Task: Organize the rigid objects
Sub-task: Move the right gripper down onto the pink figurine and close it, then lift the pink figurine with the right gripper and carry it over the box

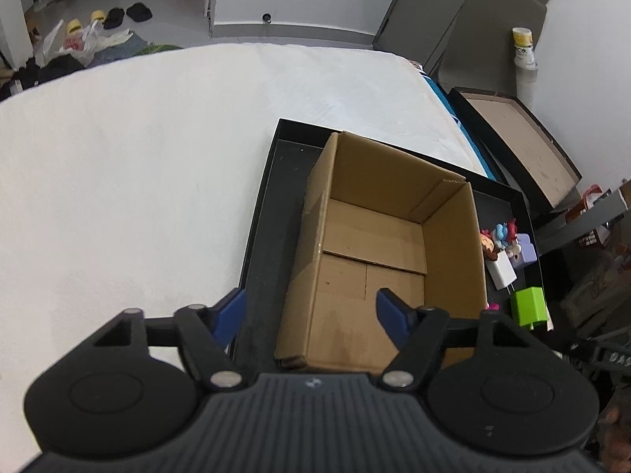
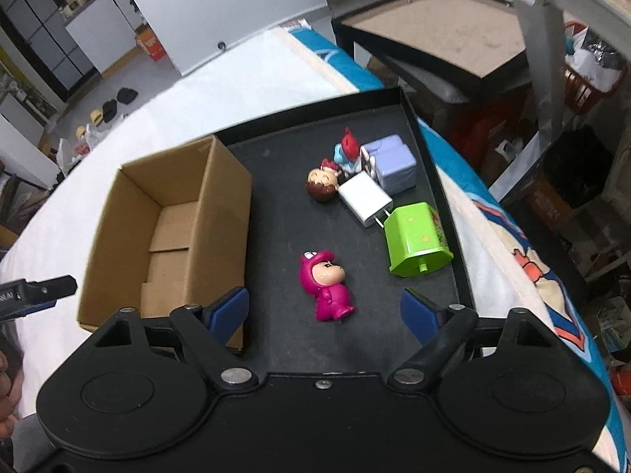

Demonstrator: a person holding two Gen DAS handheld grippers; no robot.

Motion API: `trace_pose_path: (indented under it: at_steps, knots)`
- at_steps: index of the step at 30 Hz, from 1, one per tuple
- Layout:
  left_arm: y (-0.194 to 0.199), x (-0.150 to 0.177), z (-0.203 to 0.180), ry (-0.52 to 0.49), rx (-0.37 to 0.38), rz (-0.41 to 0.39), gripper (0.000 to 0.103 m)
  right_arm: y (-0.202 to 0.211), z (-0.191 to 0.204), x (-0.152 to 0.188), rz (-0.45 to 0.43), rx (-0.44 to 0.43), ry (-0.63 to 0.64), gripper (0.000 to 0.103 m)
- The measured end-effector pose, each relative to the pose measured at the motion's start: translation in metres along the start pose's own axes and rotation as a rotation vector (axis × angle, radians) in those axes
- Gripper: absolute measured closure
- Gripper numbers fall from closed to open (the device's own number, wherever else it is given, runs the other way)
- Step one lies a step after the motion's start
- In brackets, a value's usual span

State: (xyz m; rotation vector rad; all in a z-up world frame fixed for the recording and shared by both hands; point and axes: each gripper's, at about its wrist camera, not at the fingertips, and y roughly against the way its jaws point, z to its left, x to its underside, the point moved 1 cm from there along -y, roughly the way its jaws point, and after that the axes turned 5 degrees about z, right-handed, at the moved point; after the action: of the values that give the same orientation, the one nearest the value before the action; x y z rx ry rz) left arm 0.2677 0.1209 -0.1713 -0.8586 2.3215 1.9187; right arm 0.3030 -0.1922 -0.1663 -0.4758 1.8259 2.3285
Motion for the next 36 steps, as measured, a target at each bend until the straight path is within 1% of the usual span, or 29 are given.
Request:
trace_pose_path:
  at_steps: [3,7,10,11,14,16,18,20,21,23,24,25,26,27,29,36]
  knots:
    - [-0.008,-0.004,0.002,0.006,0.003,0.011,0.041,-0.013,0.000,-0.001,0.025,0.006,0.004,0.020]
    - [-0.020,-0.008,0.008,0.048,0.046,0.049,0.047,-0.030,0.002,-0.002,0.051,0.031,0.020,0.021]
    - [-0.027,-0.011,0.010,0.044,0.027,0.056,0.052,-0.042,0.003,-0.005,0.067,0.052,0.029,0.021]
    - [-0.029,-0.011,0.010,0.048,0.030,0.064,0.054,-0.045,0.003,-0.006,0.070,0.057,0.032,0.021]
    - [-0.036,-0.013,0.013,0.060,0.046,0.093,0.056,-0.056,0.006,-0.009,0.080,0.082,0.061,0.021]
    - [-0.039,-0.014,0.012,0.046,0.043,0.102,0.056,-0.063,0.007,-0.010,0.092,0.088,0.073,0.021]
    - [-0.042,-0.014,0.011,0.034,0.039,0.108,0.061,-0.069,0.008,-0.011,0.105,0.093,0.076,0.021]
    - [-0.047,-0.014,0.010,0.032,0.046,0.123,0.074,-0.075,0.010,-0.011,0.107,0.114,0.086,0.021]
    - [-0.049,-0.014,0.010,0.032,0.047,0.131,0.077,-0.078,0.010,-0.011,0.109,0.115,0.088,0.024]
    - [-0.049,-0.013,0.008,0.021,0.043,0.134,0.084,-0.085,0.011,-0.011,0.122,0.127,0.091,0.034]
    - [-0.048,-0.012,0.007,0.001,0.034,0.127,0.087,-0.088,0.012,-0.010,0.126,0.130,0.094,0.046]
    - [-0.047,-0.011,0.006,-0.017,0.027,0.121,0.088,-0.091,0.011,-0.010,0.138,0.127,0.090,0.064]
    - [-0.047,-0.009,0.007,-0.018,0.030,0.119,0.088,-0.094,0.010,-0.009,0.153,0.109,0.076,0.074]
    - [-0.047,-0.008,0.008,-0.013,0.037,0.121,0.088,-0.095,0.008,-0.008,0.160,0.092,0.057,0.074]
    - [-0.045,-0.005,0.010,-0.012,0.050,0.119,0.088,-0.093,0.005,-0.006,0.146,0.076,0.042,0.074]
    - [-0.039,0.009,0.012,-0.050,0.069,0.101,0.088,-0.073,0.005,0.002,0.126,0.054,0.012,0.074]
